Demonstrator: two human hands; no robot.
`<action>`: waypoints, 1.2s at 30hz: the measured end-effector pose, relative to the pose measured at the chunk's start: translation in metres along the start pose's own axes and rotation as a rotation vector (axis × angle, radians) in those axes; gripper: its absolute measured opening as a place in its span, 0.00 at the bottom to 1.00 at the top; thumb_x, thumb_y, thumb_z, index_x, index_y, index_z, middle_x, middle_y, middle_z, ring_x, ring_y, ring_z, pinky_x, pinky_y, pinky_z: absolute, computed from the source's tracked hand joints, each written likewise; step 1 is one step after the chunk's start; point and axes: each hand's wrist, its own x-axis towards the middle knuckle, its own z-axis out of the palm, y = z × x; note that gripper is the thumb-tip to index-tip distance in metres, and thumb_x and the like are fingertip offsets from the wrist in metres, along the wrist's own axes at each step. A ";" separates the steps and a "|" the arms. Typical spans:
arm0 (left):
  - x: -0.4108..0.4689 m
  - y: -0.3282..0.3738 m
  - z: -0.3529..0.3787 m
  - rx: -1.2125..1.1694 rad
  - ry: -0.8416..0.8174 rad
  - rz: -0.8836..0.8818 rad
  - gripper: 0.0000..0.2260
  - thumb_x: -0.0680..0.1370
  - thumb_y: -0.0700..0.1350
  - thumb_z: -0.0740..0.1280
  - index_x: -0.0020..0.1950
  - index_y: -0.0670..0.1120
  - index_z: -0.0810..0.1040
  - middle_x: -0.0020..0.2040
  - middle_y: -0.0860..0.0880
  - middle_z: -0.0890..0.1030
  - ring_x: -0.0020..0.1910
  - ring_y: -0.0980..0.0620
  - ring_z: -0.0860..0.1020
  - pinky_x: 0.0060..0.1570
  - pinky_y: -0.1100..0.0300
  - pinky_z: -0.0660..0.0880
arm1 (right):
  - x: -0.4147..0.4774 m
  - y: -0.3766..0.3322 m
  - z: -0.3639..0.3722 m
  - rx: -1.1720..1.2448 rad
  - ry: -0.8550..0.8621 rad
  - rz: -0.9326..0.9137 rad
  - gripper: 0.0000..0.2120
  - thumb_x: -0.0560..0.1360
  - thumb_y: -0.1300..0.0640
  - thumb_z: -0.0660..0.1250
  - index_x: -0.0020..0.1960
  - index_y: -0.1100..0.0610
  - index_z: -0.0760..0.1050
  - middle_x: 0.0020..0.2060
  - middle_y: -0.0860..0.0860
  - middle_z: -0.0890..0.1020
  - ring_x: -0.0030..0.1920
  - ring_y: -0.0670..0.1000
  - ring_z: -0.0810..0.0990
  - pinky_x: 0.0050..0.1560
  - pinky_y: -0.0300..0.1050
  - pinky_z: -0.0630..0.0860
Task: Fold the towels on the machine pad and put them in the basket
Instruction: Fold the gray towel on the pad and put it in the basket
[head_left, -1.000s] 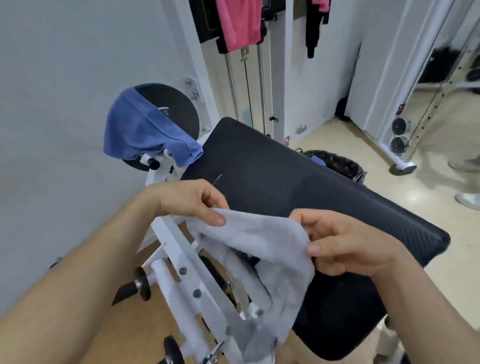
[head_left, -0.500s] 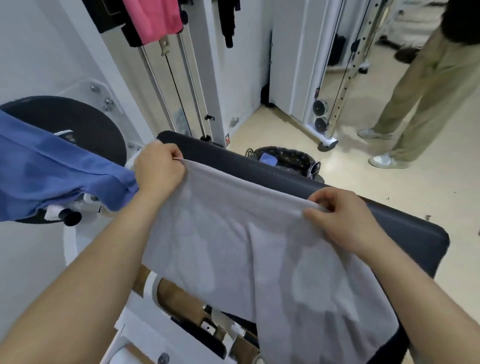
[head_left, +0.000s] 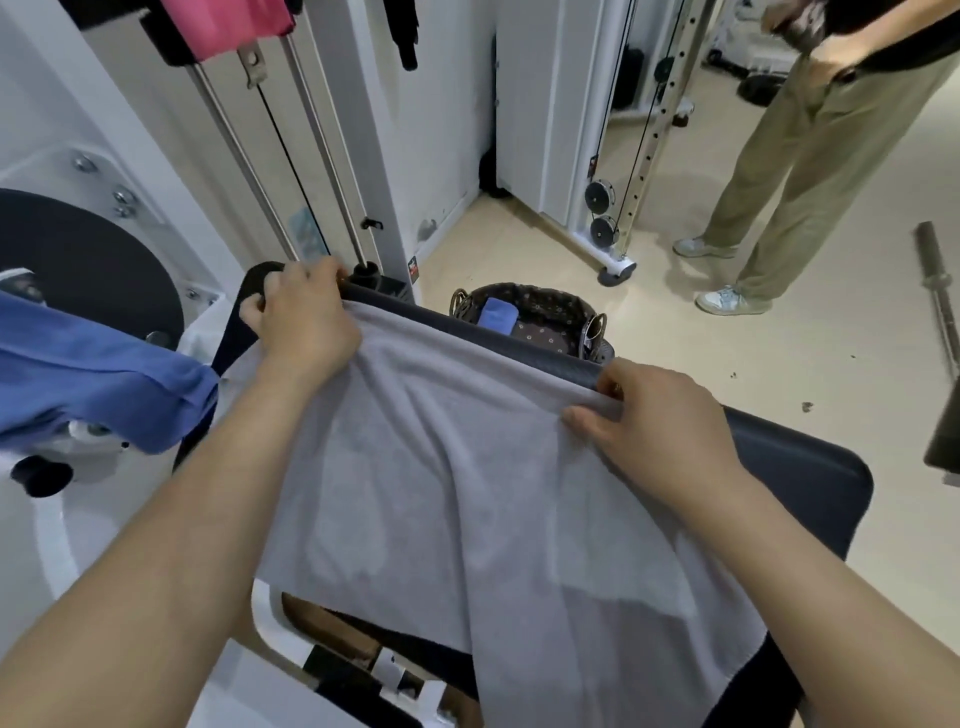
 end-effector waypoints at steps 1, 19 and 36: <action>-0.019 0.005 0.001 -0.024 0.050 0.069 0.27 0.66 0.33 0.62 0.63 0.50 0.73 0.60 0.43 0.72 0.62 0.40 0.68 0.61 0.42 0.62 | -0.001 0.002 -0.003 0.062 -0.031 -0.013 0.13 0.73 0.42 0.68 0.46 0.51 0.73 0.36 0.45 0.76 0.39 0.51 0.74 0.37 0.46 0.70; -0.365 0.133 0.063 -0.427 -0.410 0.214 0.18 0.70 0.67 0.61 0.54 0.58 0.67 0.52 0.60 0.67 0.51 0.60 0.72 0.46 0.60 0.74 | -0.110 0.090 -0.023 -0.020 -0.198 -0.156 0.06 0.77 0.52 0.61 0.53 0.50 0.72 0.40 0.46 0.74 0.43 0.51 0.74 0.39 0.47 0.72; -0.374 0.168 0.019 -0.916 -0.139 0.008 0.04 0.78 0.52 0.58 0.47 0.57 0.72 0.43 0.56 0.77 0.38 0.53 0.76 0.35 0.59 0.72 | -0.105 0.090 -0.041 1.297 -0.754 0.504 0.09 0.81 0.49 0.59 0.52 0.54 0.72 0.43 0.57 0.83 0.43 0.60 0.84 0.40 0.51 0.81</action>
